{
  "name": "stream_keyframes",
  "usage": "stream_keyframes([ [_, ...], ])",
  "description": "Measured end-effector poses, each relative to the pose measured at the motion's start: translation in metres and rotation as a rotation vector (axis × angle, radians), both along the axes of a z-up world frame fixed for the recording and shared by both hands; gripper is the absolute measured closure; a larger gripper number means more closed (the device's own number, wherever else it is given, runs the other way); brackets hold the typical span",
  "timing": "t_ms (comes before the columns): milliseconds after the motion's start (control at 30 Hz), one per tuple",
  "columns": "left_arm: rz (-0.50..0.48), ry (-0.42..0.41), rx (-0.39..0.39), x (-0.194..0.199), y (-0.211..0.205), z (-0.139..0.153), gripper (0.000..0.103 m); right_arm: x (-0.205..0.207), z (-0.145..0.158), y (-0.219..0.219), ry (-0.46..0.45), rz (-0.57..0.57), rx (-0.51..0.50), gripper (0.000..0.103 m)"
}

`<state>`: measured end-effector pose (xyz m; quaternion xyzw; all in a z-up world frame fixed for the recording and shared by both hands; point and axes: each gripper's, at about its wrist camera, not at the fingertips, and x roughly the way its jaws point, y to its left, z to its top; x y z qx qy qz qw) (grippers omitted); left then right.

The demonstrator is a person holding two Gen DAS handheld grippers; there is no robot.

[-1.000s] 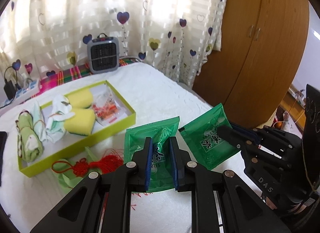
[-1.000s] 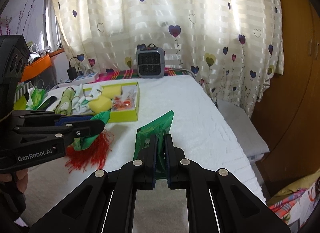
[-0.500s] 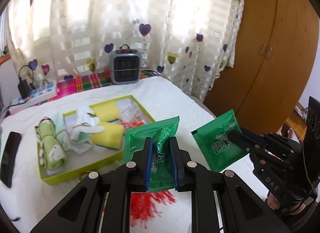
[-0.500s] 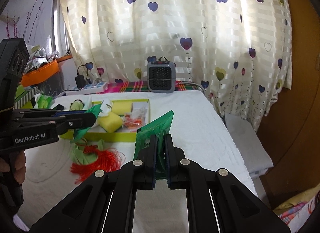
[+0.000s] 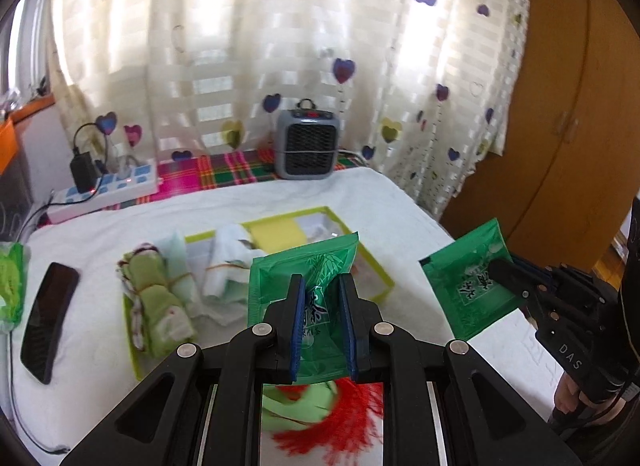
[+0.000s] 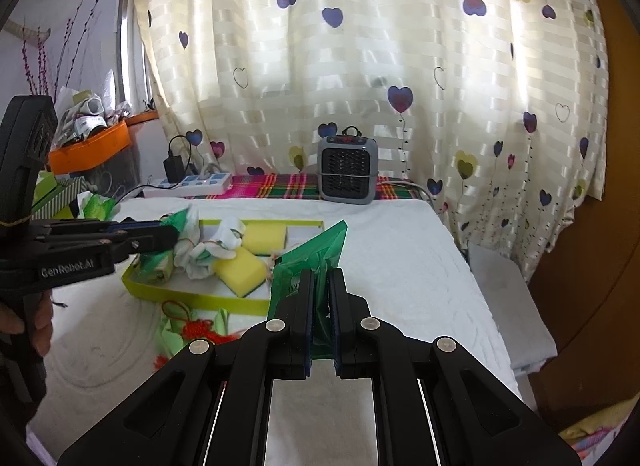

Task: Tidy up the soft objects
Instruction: 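Lift both green packets and carry them over the green box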

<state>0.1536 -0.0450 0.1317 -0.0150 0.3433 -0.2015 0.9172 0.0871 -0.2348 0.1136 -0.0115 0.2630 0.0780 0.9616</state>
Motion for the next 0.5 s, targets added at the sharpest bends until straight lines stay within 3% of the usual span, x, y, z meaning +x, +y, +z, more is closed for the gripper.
stream_keyframes([
  [500,0.09,0.061,0.023,0.062,0.037,-0.024,0.087,0.069,-0.013,0.02,0.064,0.048,0.043,0.096],
])
